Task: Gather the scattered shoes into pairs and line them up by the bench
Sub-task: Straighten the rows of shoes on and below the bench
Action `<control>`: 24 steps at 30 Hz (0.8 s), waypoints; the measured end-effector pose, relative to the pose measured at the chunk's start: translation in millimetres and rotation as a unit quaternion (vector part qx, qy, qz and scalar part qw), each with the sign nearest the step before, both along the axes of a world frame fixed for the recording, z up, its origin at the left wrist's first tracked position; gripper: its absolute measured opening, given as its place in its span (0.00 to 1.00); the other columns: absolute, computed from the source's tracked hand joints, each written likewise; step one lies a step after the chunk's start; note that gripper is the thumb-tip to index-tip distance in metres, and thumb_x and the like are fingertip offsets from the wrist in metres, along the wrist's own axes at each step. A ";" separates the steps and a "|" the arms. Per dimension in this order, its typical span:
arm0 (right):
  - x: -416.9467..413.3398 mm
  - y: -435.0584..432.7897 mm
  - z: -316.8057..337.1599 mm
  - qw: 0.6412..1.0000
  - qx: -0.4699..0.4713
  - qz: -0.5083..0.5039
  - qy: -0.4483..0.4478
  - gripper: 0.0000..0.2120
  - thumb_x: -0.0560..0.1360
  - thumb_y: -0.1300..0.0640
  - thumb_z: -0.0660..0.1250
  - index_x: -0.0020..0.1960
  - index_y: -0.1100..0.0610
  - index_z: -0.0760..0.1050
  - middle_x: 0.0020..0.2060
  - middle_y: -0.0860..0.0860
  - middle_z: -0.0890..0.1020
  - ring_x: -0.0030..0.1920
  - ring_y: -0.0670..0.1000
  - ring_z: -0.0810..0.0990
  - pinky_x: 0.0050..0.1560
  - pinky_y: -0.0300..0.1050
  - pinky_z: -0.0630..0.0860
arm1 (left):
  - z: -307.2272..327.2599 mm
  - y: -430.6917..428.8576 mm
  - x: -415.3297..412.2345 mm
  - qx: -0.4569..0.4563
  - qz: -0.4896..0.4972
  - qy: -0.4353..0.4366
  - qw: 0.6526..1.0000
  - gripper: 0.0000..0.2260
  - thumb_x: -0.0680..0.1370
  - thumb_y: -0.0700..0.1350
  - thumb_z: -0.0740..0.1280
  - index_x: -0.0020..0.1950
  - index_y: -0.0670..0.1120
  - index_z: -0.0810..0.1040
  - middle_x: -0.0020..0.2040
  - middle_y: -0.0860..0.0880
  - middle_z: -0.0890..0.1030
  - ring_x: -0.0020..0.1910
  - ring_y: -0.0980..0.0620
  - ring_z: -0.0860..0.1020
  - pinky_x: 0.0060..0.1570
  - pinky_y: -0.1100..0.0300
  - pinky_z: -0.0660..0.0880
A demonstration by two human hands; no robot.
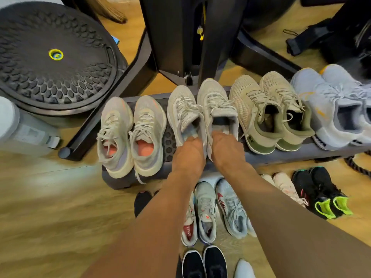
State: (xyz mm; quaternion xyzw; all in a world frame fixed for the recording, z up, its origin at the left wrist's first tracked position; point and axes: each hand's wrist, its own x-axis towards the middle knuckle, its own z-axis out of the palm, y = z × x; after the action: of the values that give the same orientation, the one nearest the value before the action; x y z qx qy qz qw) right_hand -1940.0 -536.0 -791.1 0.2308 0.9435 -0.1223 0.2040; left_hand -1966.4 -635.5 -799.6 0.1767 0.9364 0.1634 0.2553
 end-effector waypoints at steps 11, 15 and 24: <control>12.8 13.1 -5.9 0.997 0.007 0.079 0.004 0.19 0.75 0.64 0.62 0.66 0.55 0.68 0.60 0.54 0.76 0.62 0.56 0.70 0.57 0.53 0.69 | -3.6 2.3 11.8 -0.002 0.012 0.014 1.000 0.13 0.76 0.35 0.63 0.60 0.40 0.76 0.60 0.40 0.77 0.58 0.39 0.76 0.57 0.49 0.72; 11.9 14.2 -4.4 0.998 -0.033 0.049 0.012 0.19 0.75 0.64 0.62 0.65 0.54 0.69 0.59 0.55 0.76 0.62 0.56 0.70 0.56 0.53 0.69 | -5.0 -0.5 11.4 -0.002 0.003 0.028 1.000 0.14 0.74 0.34 0.63 0.58 0.41 0.78 0.57 0.40 0.77 0.56 0.39 0.76 0.54 0.50 0.72; 32.4 57.1 14.5 0.986 -0.074 0.070 0.133 0.18 0.77 0.58 0.61 0.67 0.53 0.69 0.62 0.52 0.74 0.62 0.56 0.70 0.58 0.52 0.69 | 24.7 30.6 27.0 -0.030 0.073 0.133 0.988 0.14 0.77 0.46 0.63 0.63 0.47 0.75 0.61 0.44 0.73 0.54 0.40 0.77 0.47 0.50 0.73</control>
State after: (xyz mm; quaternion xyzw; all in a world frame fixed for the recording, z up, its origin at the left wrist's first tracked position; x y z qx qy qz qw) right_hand -1907.6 -478.9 -776.6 0.1305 0.9643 -0.2071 0.1011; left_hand -1939.4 -604.9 -774.9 0.1199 0.9770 0.1286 0.1206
